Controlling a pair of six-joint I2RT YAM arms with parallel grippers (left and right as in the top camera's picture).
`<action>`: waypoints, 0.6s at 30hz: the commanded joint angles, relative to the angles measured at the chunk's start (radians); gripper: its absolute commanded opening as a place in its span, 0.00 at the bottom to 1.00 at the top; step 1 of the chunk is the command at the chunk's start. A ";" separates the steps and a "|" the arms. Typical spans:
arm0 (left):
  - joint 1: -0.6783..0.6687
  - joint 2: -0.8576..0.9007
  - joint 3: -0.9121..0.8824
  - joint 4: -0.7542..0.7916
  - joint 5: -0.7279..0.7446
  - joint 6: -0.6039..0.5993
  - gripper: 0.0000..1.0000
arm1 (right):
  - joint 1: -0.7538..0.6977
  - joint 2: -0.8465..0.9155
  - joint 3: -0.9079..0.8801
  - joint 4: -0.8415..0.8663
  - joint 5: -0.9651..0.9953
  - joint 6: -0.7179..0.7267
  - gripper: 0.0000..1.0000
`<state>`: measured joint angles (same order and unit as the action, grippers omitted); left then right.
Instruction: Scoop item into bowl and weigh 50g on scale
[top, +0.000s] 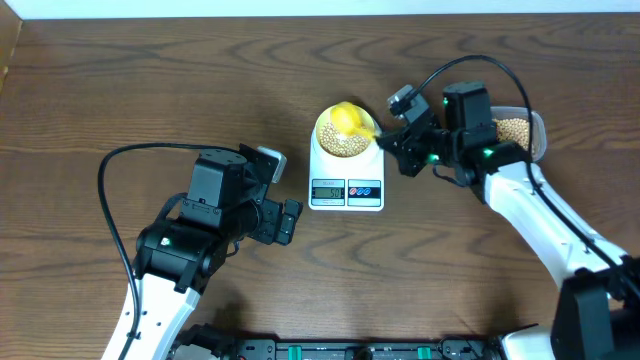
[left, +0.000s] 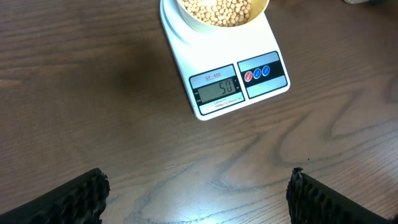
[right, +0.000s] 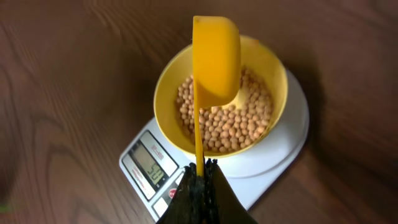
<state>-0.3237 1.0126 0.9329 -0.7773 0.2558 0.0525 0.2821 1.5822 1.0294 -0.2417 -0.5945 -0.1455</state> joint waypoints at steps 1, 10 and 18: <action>-0.002 -0.001 0.000 0.002 -0.010 0.002 0.93 | -0.036 -0.069 0.010 0.006 -0.019 0.134 0.01; -0.002 -0.001 0.000 0.002 -0.010 0.002 0.94 | -0.143 -0.200 0.010 0.004 -0.018 0.308 0.01; -0.002 -0.001 0.000 0.002 -0.010 0.002 0.94 | -0.316 -0.298 0.010 -0.131 -0.018 0.344 0.01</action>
<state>-0.3237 1.0126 0.9329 -0.7773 0.2558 0.0525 0.0189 1.3159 1.0294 -0.3420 -0.6014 0.1669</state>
